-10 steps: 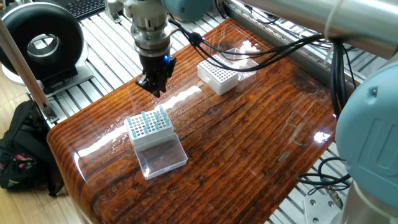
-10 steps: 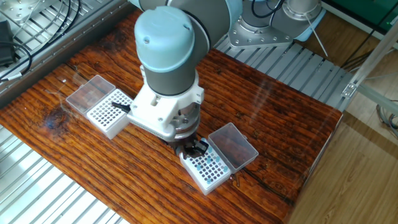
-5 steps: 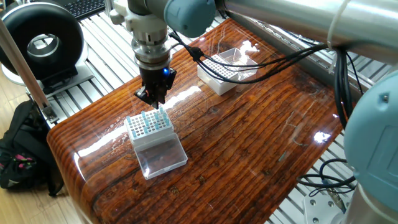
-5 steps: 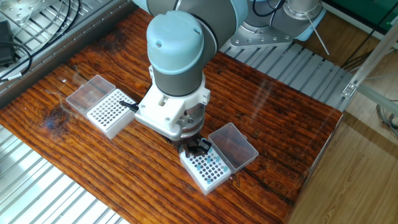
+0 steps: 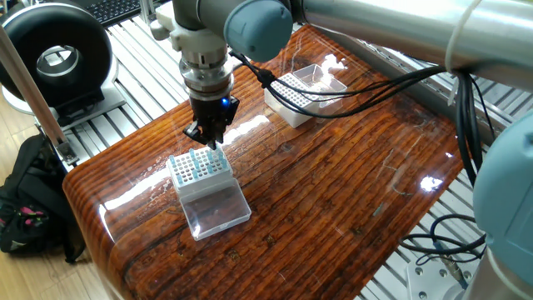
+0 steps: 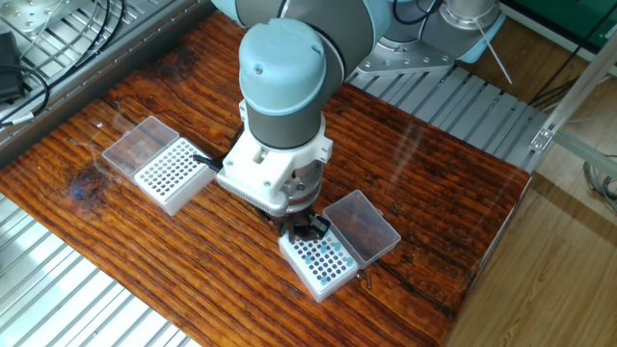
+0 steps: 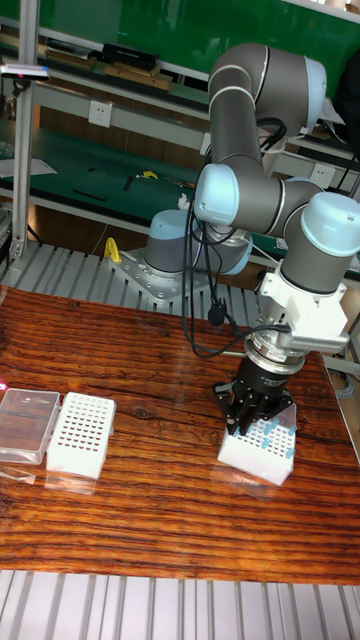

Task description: Transfer all medium pipette tips from one holder to another

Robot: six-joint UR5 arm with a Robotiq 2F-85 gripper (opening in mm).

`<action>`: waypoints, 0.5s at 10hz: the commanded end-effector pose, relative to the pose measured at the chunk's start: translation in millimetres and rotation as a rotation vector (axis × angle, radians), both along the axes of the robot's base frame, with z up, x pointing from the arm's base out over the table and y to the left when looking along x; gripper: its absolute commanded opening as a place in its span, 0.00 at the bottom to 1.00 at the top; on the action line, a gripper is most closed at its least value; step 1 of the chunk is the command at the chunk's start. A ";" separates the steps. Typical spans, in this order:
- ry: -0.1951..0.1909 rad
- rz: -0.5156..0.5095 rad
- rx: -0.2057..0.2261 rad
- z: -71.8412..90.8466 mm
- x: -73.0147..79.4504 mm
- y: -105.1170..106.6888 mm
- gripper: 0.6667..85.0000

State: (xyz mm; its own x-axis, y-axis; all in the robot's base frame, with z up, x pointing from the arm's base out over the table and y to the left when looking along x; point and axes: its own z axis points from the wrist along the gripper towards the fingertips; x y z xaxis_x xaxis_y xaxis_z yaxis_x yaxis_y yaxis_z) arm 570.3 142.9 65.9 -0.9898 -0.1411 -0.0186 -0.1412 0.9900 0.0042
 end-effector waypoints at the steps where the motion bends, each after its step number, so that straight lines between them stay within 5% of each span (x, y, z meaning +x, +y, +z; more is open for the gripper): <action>1: -0.002 -0.013 0.005 1.0 -0.4 1.2 0.24; 5: -0.007 -0.021 0.005 1.3 1.3 1.1 0.19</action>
